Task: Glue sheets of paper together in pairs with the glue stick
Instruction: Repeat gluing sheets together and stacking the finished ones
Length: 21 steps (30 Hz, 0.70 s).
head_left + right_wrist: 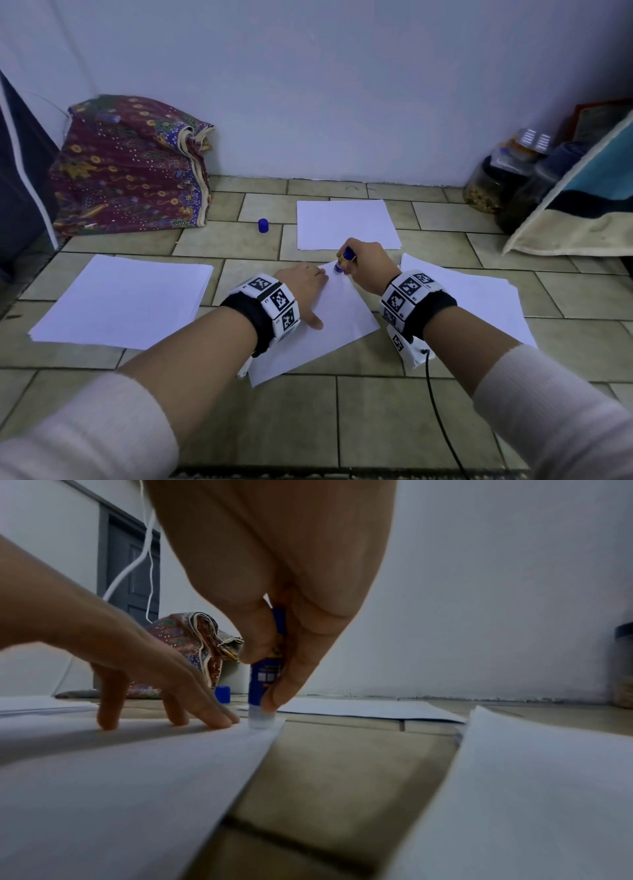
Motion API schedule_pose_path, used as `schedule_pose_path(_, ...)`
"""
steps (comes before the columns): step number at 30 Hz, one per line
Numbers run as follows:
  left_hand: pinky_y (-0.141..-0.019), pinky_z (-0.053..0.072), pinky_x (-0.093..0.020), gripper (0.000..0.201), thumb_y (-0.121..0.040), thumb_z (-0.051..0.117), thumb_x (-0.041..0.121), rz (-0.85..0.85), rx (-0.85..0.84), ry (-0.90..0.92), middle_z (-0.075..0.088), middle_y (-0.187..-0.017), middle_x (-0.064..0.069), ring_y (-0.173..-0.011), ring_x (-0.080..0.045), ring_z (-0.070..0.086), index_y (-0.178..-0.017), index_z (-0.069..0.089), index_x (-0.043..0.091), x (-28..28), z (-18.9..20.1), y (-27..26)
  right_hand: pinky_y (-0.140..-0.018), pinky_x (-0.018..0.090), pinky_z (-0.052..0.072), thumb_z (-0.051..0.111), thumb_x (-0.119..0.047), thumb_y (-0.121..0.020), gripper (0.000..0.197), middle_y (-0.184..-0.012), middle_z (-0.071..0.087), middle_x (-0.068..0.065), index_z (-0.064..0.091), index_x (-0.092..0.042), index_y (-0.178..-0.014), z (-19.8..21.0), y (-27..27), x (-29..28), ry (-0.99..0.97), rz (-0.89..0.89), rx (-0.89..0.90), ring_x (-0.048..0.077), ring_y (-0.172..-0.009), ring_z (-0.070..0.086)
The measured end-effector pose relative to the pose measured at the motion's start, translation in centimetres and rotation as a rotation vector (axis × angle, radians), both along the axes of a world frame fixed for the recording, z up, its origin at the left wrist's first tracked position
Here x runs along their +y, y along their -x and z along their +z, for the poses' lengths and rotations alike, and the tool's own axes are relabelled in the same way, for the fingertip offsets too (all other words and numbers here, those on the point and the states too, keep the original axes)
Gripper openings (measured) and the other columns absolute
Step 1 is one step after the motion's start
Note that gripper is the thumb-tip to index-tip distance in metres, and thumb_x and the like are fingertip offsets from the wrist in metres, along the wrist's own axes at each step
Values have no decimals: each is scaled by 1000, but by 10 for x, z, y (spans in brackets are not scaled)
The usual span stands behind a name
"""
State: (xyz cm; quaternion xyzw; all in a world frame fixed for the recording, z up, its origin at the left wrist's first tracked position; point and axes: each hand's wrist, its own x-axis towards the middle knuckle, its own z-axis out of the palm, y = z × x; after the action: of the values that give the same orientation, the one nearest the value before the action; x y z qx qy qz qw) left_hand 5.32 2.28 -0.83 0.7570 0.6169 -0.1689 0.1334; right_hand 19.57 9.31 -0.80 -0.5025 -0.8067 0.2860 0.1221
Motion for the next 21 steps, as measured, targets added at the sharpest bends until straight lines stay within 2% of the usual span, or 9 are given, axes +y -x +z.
schedule_pose_path(5, -100, 43, -44, 86, -75, 70, 59, -5, 1, 11, 38, -144, -6, -130, -23, 36, -139, 36, 12, 0, 1, -1, -83, 31, 50, 56, -8, -91, 16, -102, 65, 9, 58, -9, -107, 8, -19, -18, 28, 47, -42, 24, -94, 62)
schedule_pose_path(8, -102, 41, -44, 88, -75, 69, 59, -16, 4, 19, 35, -147, -6, -132, -23, 33, -141, 34, 12, 0, 1, 0, -76, 25, 49, 56, -6, -91, 15, -90, 63, 2, 58, -9, -106, 11, -33, -30, 64, 83, -59, 22, -90, 62)
schedule_pose_path(9, -104, 40, -44, 89, -76, 68, 59, -17, 3, 20, 34, -148, -5, -134, -23, 32, -142, 32, 12, 0, 0, 0, -71, 20, 49, 55, -5, -91, 15, -83, 61, -4, 58, -9, -105, 12, -38, -35, 71, 91, -56, 19, -85, 62)
schedule_pose_path(11, -107, 37, -43, 89, -77, 68, 58, -13, 1, 21, 30, -151, -5, -136, -23, 28, -144, 30, 12, -1, 0, 1, -58, 7, 42, 53, -4, -91, 15, -74, 54, -15, 58, -8, -105, 15, -49, -43, 73, 110, -56, 7, -73, 58)
schedule_pose_path(12, -108, 35, -43, 89, -78, 67, 58, -11, 0, 22, 29, -152, -5, -137, -23, 27, -145, 29, 12, -1, 0, 1, -55, 6, 40, 53, -3, -91, 15, -72, 52, -18, 58, -8, -104, 16, -55, -48, 65, 123, -67, -2, -66, 54)
schedule_pose_path(13, -109, 34, -42, 90, -78, 67, 57, -7, -3, 22, 28, -152, -5, -138, -22, 26, -145, 28, 12, -1, -1, 1, -54, 5, 39, 53, -3, -91, 15, -70, 50, -20, 58, -9, -104, 16, -61, -52, 56, 134, -80, -5, -61, 52)
schedule_pose_path(16, -109, 34, -43, 91, -77, 70, 54, 19, -38, 16, 26, -152, -5, -139, -22, 25, -145, 28, 11, -1, -2, 1, -57, 7, 40, 54, -6, -91, 14, -71, 54, -17, 58, -10, -104, 15, -76, -60, 40, 156, -101, -2, -65, 54)
schedule_pose_path(18, -110, 32, -42, 93, -77, 73, 50, 25, -71, 23, 21, -154, -4, -140, -22, 23, -148, 24, 14, -2, -1, 1, -67, 15, 47, 55, -8, -91, 14, -79, 60, -9, 59, -11, -104, 15, -83, -62, 48, 171, -102, 12, -76, 60)
schedule_pose_path(21, -106, 38, -44, 94, -79, 72, 49, 7, -87, 30, 8, -157, 0, -142, -24, 19, -151, 15, 33, -4, 0, 0, -75, 28, 53, 58, -11, -90, 11, -90, 67, -2, 60, -13, -101, 17, -86, -63, 43, 198, -114, 20, -83, 64)
